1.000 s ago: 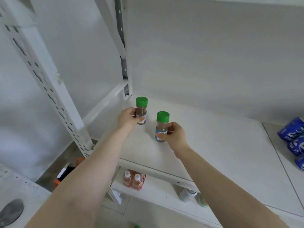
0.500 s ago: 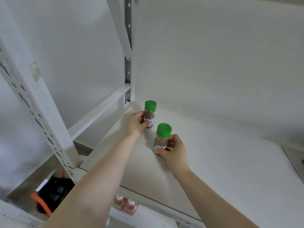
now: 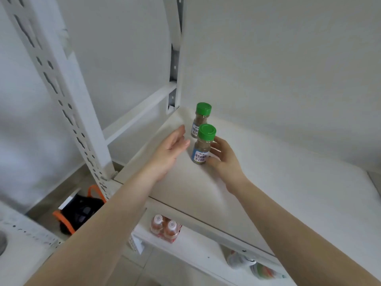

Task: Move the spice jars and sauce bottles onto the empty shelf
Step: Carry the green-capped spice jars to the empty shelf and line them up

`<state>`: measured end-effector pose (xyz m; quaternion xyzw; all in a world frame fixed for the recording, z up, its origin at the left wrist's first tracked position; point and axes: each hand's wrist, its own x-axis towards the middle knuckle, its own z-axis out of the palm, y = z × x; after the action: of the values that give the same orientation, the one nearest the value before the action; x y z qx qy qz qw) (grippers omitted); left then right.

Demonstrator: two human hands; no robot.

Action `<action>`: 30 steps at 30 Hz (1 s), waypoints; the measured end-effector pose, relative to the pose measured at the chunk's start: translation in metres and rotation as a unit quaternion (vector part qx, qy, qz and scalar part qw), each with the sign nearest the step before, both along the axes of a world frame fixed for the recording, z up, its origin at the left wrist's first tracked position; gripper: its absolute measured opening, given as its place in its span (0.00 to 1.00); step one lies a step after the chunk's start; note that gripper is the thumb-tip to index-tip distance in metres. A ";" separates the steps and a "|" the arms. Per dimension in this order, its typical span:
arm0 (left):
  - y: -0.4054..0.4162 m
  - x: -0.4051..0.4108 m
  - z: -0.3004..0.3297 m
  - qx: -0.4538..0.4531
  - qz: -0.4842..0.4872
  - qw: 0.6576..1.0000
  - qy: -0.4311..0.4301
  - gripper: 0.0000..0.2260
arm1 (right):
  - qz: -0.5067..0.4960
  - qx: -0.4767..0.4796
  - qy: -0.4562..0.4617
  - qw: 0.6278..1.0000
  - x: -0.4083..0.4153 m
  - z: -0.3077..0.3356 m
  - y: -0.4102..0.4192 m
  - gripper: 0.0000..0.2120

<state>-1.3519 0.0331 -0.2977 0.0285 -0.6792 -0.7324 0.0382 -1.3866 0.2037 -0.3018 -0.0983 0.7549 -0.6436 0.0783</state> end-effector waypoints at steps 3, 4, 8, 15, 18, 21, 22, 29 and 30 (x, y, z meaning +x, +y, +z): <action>0.013 0.002 -0.009 -0.060 -0.016 0.998 0.008 0.30 | -0.026 -0.011 -0.008 1.000 -0.020 0.003 0.012 0.25; 0.019 -0.001 -0.012 -0.079 -0.003 0.997 0.014 0.29 | -0.032 -0.008 -0.008 0.999 -0.030 0.006 0.012 0.24; 0.033 -0.012 -0.023 -0.133 0.071 0.987 0.051 0.21 | 0.015 0.039 0.018 0.999 -0.069 0.016 0.001 0.29; 0.005 -0.034 -0.027 -0.165 0.142 0.974 0.060 0.20 | 0.031 0.058 0.087 0.994 -0.101 0.019 -0.040 0.16; -0.004 -0.048 -0.026 -0.155 0.156 0.973 0.063 0.18 | 0.012 0.046 0.086 0.995 -0.119 0.013 -0.050 0.15; -0.012 -0.066 -0.026 -0.160 0.180 0.968 0.065 0.17 | 0.002 0.050 0.097 0.994 -0.138 0.010 -0.058 0.14; -0.015 -0.073 -0.025 -0.158 0.185 0.968 0.065 0.16 | -0.002 0.051 0.100 0.994 -0.145 0.009 -0.060 0.12; -0.028 -0.108 -0.033 -0.141 0.186 0.969 0.076 0.17 | 0.003 0.069 0.121 0.990 -0.176 0.001 -0.075 0.11; -0.029 -0.110 -0.033 -0.144 0.184 0.969 0.077 0.17 | 0.005 0.072 0.121 0.990 -0.179 0.000 -0.076 0.12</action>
<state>-1.4620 0.0041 -0.3308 0.0907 -0.7555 -0.6074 0.2282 -1.5658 0.1275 -0.3023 -0.1729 0.8027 -0.5707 -0.0034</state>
